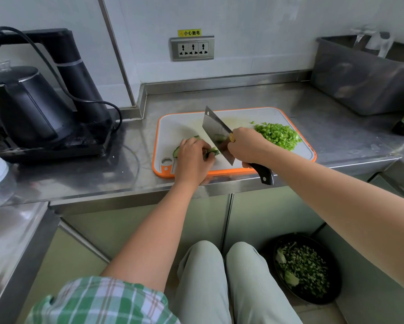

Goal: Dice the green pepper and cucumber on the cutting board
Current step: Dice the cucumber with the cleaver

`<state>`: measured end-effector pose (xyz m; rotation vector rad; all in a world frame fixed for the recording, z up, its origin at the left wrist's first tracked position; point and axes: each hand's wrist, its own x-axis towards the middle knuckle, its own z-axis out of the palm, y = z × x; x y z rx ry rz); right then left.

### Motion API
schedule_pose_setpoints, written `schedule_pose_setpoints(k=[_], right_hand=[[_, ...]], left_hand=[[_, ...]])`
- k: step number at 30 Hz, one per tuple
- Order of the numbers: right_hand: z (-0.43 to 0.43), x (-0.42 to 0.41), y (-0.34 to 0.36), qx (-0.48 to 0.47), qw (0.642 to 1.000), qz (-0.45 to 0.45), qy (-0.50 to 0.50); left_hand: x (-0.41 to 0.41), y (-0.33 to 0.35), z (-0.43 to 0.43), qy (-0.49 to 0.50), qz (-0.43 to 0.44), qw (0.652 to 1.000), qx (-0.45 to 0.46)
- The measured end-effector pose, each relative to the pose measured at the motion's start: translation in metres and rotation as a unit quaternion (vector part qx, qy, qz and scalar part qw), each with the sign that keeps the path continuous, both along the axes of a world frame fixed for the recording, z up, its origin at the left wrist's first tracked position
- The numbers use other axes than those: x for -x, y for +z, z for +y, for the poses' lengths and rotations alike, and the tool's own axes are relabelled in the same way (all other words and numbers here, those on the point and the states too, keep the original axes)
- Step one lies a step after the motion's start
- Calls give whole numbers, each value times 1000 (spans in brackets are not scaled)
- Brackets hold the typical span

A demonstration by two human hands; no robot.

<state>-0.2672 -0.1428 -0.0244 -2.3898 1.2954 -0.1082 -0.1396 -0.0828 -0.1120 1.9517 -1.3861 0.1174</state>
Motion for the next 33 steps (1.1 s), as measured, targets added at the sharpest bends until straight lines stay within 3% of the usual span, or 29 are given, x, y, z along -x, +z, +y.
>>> schedule_pose_setpoints(k=[33], right_hand=[[3,0,-8,10,1000,-12,-25]], left_hand=[[-4,-3,-4,-9,-1,1000,16]])
